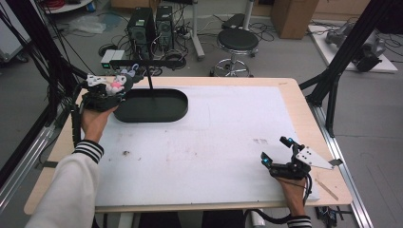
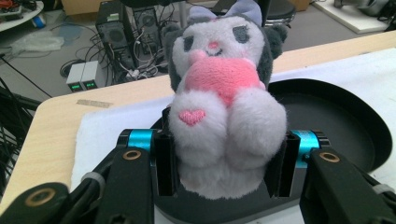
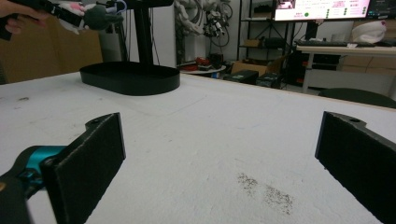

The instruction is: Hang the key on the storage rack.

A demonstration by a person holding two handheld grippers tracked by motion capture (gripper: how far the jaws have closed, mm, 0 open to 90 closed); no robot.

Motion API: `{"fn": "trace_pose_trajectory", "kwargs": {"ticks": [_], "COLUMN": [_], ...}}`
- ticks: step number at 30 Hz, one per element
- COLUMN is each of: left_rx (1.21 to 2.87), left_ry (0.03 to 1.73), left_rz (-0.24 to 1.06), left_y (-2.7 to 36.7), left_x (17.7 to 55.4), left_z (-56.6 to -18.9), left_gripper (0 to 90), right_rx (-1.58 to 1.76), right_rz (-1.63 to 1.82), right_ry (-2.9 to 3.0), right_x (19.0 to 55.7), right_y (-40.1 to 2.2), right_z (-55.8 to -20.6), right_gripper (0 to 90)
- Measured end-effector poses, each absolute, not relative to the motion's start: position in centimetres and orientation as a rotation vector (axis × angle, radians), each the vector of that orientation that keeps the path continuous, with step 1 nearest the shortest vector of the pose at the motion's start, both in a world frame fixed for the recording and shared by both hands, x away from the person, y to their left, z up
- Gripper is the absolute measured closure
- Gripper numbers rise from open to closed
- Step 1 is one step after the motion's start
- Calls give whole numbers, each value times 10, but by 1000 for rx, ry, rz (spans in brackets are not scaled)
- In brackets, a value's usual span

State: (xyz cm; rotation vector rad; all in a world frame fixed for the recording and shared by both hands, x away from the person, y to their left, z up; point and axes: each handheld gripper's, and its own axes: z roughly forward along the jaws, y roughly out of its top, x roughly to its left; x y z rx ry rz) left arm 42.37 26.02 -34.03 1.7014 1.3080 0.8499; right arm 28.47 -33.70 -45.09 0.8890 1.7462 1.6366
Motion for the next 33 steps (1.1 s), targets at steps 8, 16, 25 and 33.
{"fn": "trace_pose_trajectory", "kwargs": {"ticks": [8,16,25,33], "left_rx": [1716,1726,1729,1656], "left_ry": [1312,1304,1110,907], "left_rz": [840,809,507,512], "left_y": [255,257,278,293], "left_x": [438,445,441,393], "left_z": [-347,-353,-362,-370], "left_gripper": [557,548,201,17], "right_rx": [888,886,866,892], "right_rz": [1637,1636,1621,1639], "right_ry": [1743,1741,1751,1735], "right_x": [285,286,285,285], "right_y": [-337,-337,-336,-337], "right_z": [-451,-451,-451,-451], "right_gripper": [4,5,4,5]}}
